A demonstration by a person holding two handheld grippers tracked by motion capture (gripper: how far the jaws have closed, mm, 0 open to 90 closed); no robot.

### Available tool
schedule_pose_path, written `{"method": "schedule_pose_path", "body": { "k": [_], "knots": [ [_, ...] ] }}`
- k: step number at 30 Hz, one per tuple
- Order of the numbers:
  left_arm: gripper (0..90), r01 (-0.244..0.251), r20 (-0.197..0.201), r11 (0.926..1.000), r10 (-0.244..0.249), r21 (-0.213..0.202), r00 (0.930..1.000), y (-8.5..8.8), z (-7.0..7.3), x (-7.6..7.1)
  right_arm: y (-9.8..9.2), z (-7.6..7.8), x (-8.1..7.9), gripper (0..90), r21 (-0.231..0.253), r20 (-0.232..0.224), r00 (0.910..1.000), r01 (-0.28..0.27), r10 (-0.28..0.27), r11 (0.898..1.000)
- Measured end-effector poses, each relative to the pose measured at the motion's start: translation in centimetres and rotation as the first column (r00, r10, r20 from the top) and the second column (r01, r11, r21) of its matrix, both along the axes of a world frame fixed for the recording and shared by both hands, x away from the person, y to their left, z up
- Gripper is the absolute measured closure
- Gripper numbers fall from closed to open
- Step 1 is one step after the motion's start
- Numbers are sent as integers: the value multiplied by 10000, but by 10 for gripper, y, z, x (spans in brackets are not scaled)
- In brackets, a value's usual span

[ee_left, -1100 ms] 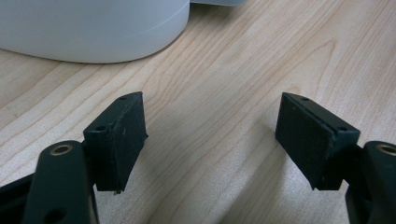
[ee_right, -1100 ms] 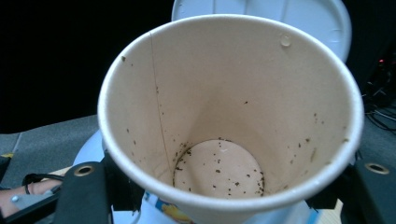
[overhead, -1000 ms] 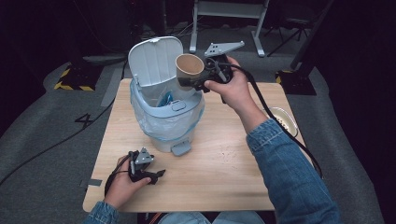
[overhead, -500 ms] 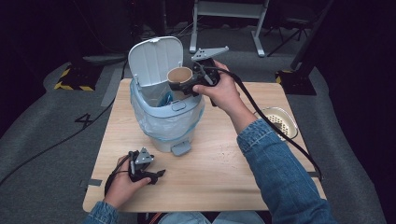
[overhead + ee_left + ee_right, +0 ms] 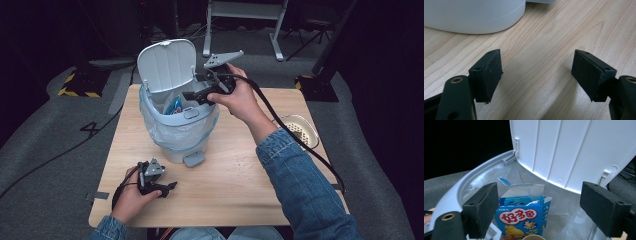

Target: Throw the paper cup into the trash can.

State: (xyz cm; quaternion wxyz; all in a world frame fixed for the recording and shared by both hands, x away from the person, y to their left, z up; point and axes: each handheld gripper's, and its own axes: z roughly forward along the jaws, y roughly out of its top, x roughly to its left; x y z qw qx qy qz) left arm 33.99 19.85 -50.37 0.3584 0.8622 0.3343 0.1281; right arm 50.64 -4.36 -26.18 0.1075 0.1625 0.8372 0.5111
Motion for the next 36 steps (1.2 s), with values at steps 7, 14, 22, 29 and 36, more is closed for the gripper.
{"method": "schedule_pose_path", "body": {
  "k": [7,14,22,29,36],
  "knots": [
    [264,-72,51,10000,72,-4,10000,1,0,0,-19,15,-11,202,-76,208,9995,223,-222,9997],
    [339,-242,-38,9992,241,-327,9997,4,1,-2,-45,33,-29,251,-620,287,9994,208,-191,9979],
    [339,-337,150,9988,342,-358,9993,8,5,-5,-75,53,-52,297,-1160,663,9962,633,-558,9912],
    [341,-480,134,9979,486,-431,9987,13,7,-4,-120,57,-65,297,-1091,803,9915,1105,-1020,9879],
    [341,-522,30,9974,524,-501,9986,13,7,-3,-162,55,-76,295,-844,601,9875,1505,-1457,9850]
  ]
}}
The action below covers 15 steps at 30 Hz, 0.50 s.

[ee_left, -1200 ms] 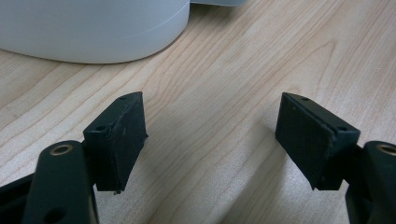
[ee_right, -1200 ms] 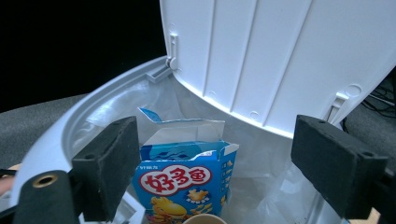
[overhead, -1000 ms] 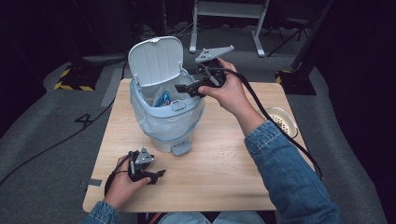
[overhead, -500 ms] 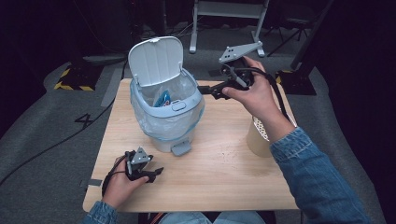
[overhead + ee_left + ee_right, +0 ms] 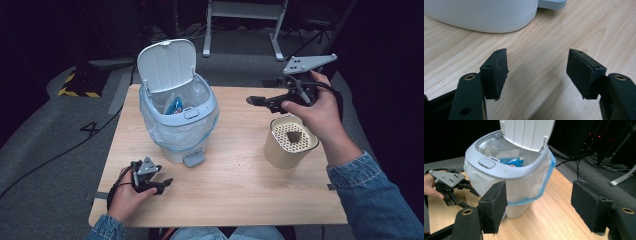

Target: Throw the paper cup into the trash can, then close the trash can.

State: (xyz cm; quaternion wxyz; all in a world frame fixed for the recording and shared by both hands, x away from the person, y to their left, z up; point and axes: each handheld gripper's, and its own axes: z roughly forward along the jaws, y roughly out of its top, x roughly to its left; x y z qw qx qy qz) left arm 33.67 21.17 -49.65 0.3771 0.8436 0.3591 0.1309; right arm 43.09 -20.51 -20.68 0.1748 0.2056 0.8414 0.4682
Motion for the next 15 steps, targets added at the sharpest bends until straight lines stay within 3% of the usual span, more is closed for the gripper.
{"method": "schedule_pose_path", "body": {
  "k": [1,8,13,15],
  "knots": [
    [340,21,19,10000,-21,-8,10000,1,1,0,-13,-2,-4,298,91,-72,9999,104,-104,9999],
    [340,7,34,9998,-6,-199,10000,3,3,2,-50,-16,-20,335,250,-254,9993,284,-278,9993],
    [340,73,120,9991,-68,-421,9999,5,10,2,-74,-33,-32,321,411,-265,9988,420,-409,9983],
    [341,88,163,9984,-79,-555,9998,8,13,2,-83,-43,-36,364,411,-315,9984,490,-478,9980]
  ]
}}
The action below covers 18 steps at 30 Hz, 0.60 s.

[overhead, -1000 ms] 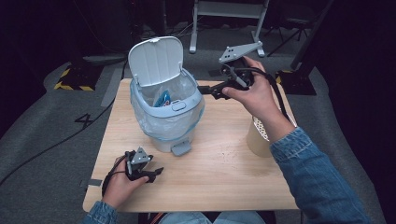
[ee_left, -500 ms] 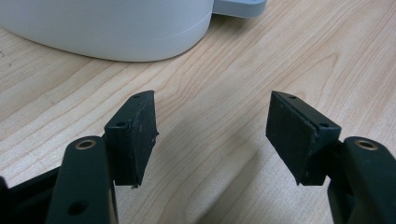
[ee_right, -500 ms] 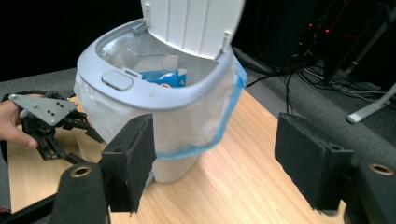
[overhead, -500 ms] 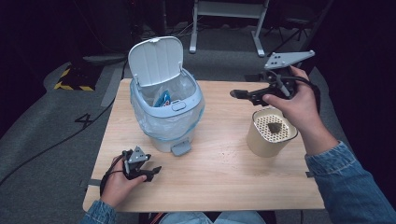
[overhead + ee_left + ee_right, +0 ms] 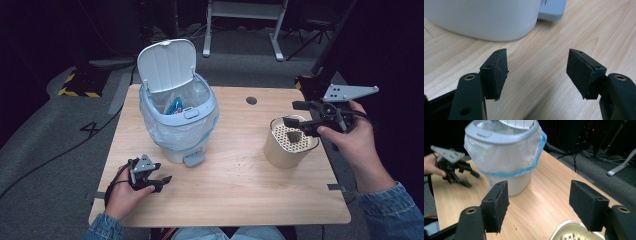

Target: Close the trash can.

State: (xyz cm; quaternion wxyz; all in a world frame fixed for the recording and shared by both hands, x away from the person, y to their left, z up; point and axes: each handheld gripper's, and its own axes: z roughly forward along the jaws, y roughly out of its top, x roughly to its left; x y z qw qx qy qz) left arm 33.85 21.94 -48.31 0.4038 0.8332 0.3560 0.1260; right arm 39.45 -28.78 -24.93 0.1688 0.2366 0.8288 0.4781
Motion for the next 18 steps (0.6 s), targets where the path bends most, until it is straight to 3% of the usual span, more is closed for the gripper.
{"method": "schedule_pose_path", "body": {
  "k": [5,8,15,18],
  "knots": [
    [365,52,63,9990,-49,-450,10000,6,9,-1,-15,-19,-7,446,95,-220,9998,23,-21,10000],
    [366,70,243,9960,-49,-887,9997,12,22,-2,-25,-46,-13,447,-360,-400,9992,26,-41,9993],
    [369,-73,657,9941,145,-1081,9977,22,41,-6,-29,-95,-17,426,-994,-909,9958,-21,-69,9950],
    [368,-143,801,9934,235,-1138,9965,25,49,-7,-30,-117,-19,400,-941,-1247,9919,129,-247,9955]
  ]
}}
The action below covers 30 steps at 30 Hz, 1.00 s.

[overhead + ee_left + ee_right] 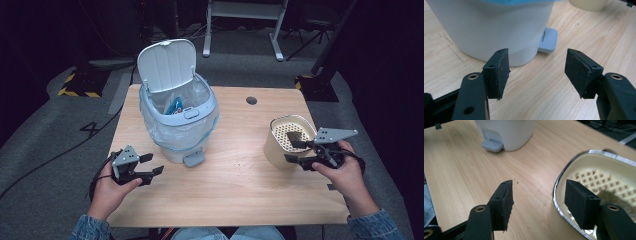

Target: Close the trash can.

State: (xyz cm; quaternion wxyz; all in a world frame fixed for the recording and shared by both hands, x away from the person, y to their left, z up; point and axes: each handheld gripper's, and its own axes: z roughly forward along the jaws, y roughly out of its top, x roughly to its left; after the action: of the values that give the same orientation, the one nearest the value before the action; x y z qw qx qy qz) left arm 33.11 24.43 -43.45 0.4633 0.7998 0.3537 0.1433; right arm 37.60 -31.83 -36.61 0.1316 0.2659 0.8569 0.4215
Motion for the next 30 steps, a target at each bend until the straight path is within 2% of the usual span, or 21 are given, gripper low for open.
{"method": "schedule_pose_path", "body": {
  "k": [1,2,3,6,9,12,15,17,22,23,24,25,28,29,30],
  "knots": [
    [368,-17,14,10000,17,-3,10000,1,1,0,-1,-9,0,393,-56,-76,9999,71,-71,10000],
    [368,-17,14,10000,17,-3,10000,1,1,0,-1,-9,0,393,-56,-76,9999,71,-71,10000],
    [369,-109,42,9999,110,-86,9999,3,6,1,-4,-22,-1,337,87,183,9993,318,-319,9995],
    [371,-175,148,9995,179,-269,9997,5,14,2,-10,-32,-4,350,608,531,9966,604,-636,9963],
    [371,-196,312,9994,205,-299,9993,8,23,3,-14,-31,-7,363,750,736,9963,387,-442,9964],
    [371,-233,364,9990,247,-391,9990,10,31,4,-19,-23,-14,377,1042,942,9946,328,-427,9940],
    [378,-342,440,9986,359,-393,9984,14,42,8,-23,-15,-23,396,1213,779,9965,202,-298,9924],
    [379,-440,498,9984,458,-366,9977,17,49,11,-25,-14,-31,400,1244,454,9988,118,-176,9922],
    [391,-567,537,9974,590,-439,9968,21,62,16,-26,-19,-46,439,1021,180,9998,-103,85,9947],
    [395,-600,586,9970,629,-497,9963,22,68,19,-27,-23,-52,469,839,72,9999,-150,144,9964],
    [399,-600,586,9970,629,-497,9963,22,68,19,-28,-26,-53,483,748,73,9999,-156,151,9971],
    [407,-630,645,9960,671,-628,9957,23,75,21,-28,-30,-56,486,564,-21,10000,-54,55,9984],
    [416,-537,725,9951,597,-825,9956,24,85,23,-29,-46,-59,501,434,-98,9999,-22,27,9991],
    [416,-537,725,9951,597,-825,9956,24,85,23,-29,-52,-59,504,248,-164,9999,-13,17,9997],
    [416,-276,852,9957,352,-884,9957,25,93,26,-29,-60,-59,504,181,-309,9995,-65,70,9998]
  ]
}}
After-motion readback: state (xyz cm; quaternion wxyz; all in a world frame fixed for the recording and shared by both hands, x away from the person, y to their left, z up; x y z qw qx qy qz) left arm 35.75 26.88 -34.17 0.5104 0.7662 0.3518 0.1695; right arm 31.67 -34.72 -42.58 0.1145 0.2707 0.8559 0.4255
